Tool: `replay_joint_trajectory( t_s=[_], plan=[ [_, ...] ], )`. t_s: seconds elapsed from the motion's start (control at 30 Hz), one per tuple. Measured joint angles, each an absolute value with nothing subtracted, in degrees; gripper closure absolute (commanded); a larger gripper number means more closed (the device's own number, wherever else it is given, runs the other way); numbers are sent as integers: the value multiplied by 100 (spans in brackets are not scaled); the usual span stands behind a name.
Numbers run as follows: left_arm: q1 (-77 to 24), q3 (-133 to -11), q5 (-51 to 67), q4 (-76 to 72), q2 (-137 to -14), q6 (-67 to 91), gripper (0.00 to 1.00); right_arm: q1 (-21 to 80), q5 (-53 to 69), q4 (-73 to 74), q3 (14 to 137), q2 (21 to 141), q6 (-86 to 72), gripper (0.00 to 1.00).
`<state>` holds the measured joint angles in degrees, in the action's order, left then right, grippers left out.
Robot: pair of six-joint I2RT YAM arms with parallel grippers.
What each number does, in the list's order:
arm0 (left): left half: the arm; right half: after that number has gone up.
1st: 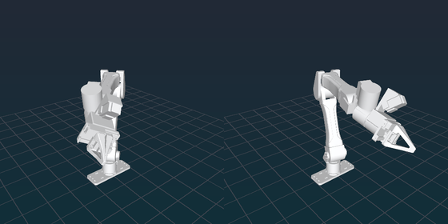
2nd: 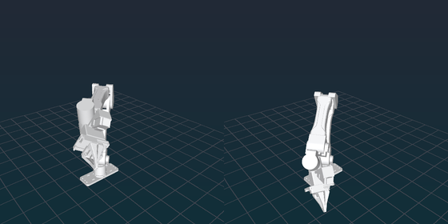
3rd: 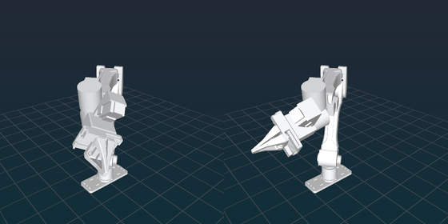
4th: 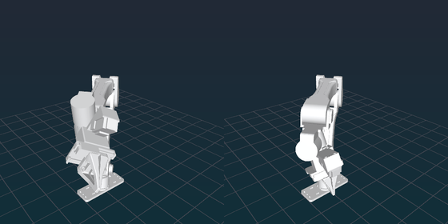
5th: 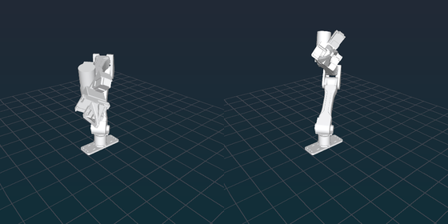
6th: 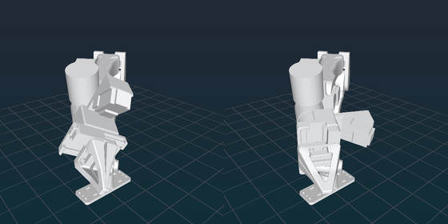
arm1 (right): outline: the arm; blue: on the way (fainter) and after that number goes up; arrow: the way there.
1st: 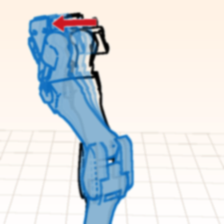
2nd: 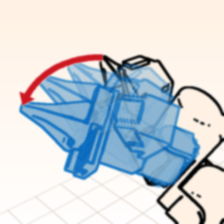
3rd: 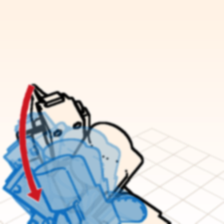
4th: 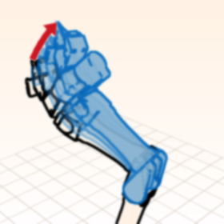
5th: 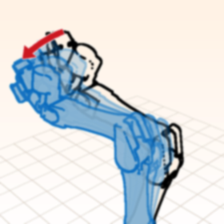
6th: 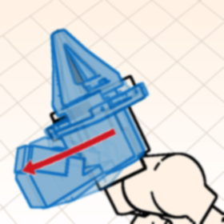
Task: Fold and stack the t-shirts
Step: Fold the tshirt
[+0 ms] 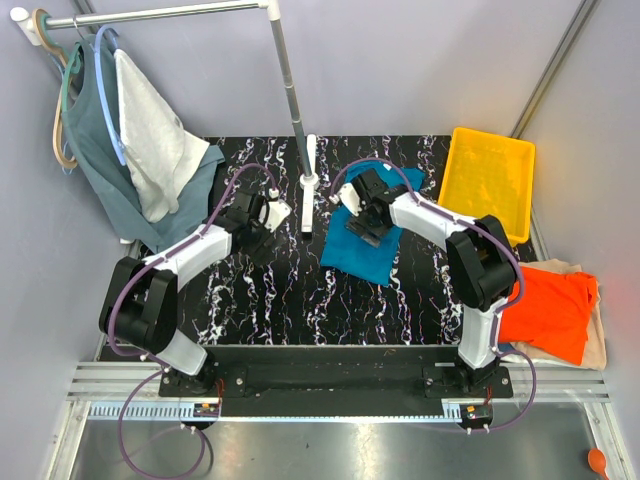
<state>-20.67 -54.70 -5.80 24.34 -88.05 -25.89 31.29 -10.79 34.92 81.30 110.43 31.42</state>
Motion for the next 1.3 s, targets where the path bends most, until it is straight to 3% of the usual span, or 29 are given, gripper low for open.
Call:
replay_joint_trajectory(
  t_s=[0.97,1.3],
  plan=[
    [-2119,-5367,-167,2504,-8702,-2541,1,2412,-2244,3100,8136,11148,3354,21],
    [-2683,-6252,1219,3310,-9148,-2604,1,2467,-1007,3588,7640,9968,2790,25]
  ],
)
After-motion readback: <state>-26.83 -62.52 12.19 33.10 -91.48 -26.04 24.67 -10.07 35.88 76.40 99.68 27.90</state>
